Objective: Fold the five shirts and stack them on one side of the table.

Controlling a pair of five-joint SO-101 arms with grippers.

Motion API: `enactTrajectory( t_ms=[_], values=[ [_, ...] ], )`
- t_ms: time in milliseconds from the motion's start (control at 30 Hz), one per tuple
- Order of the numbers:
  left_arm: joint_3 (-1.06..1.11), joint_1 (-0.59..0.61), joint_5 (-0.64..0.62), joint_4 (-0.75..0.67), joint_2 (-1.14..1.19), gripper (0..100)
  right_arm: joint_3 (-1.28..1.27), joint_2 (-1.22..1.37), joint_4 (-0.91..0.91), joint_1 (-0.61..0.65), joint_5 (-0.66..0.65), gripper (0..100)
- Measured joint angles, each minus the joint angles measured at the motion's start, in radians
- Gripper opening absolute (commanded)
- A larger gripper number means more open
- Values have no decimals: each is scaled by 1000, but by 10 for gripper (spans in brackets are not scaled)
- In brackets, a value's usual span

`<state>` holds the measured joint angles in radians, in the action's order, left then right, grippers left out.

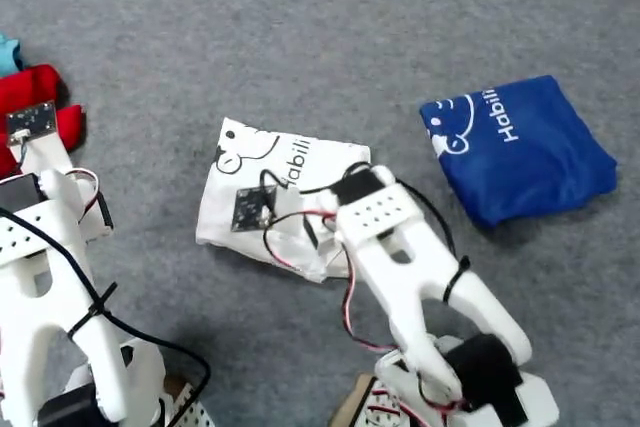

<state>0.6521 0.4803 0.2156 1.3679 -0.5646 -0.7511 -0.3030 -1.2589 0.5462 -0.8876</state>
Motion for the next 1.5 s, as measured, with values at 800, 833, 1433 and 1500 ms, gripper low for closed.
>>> enactTrajectory(
  t_ms=[800, 833, 1433, 1500],
  values=[
    [0, 0, 0, 0, 0, 19, -404, -144, 463, 54, 35, 34],
    [0, 0, 0, 0, 0, 19, -402, -149, 468, 32, 35, 1],
    [0, 0, 0, 0, 0, 19, -238, -147, 390, -173, -104, 177],
    [0, 0, 0, 0, 0, 19, -238, -147, 351, -173, -109, 177]
  ],
)
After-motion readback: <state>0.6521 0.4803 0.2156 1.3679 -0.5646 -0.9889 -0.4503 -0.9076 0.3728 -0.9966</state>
